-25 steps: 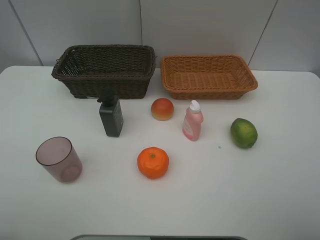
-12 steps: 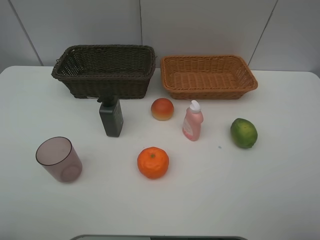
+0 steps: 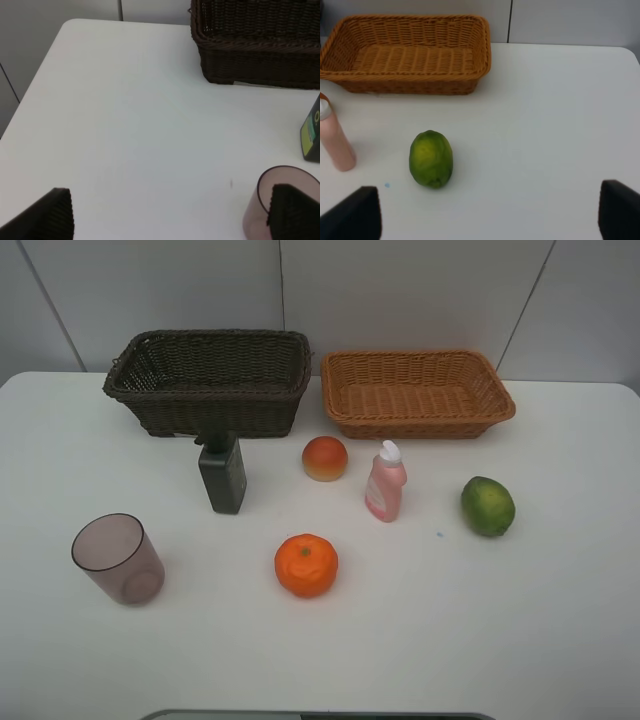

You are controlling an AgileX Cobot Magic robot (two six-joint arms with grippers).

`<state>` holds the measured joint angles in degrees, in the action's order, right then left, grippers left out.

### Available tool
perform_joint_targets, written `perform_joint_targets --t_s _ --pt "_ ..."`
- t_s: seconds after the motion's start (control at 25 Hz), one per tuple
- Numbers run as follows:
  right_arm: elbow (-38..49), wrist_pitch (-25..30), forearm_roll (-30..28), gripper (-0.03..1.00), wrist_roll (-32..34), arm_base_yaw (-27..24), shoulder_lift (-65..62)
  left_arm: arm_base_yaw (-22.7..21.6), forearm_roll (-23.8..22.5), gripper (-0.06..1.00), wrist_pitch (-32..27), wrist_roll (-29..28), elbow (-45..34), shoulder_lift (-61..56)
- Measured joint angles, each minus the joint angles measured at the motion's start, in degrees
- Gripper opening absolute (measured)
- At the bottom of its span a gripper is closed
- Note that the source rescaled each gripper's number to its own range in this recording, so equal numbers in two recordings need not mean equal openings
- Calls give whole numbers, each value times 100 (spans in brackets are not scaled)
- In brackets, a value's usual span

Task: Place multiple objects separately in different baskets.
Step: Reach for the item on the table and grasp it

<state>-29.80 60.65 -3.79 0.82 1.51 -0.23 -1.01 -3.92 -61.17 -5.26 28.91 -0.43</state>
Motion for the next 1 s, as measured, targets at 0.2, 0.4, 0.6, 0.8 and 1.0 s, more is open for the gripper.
perform_joint_targets --t_s 0.2,0.4,0.6,0.8,1.0 --pt "0 0 0 86 0 0 0 0 0 100 0 0 0 207" --pt "0 0 0 86 0 0 0 0 4 100 6 0 0 846" --pt "0 0 0 86 0 0 0 0 83 100 299 0 178 1465" --pt "0 0 0 86 0 0 0 0 200 100 445 0 509 2180" --pt "0 0 0 86 0 0 0 0 248 100 566 0 756 2985"
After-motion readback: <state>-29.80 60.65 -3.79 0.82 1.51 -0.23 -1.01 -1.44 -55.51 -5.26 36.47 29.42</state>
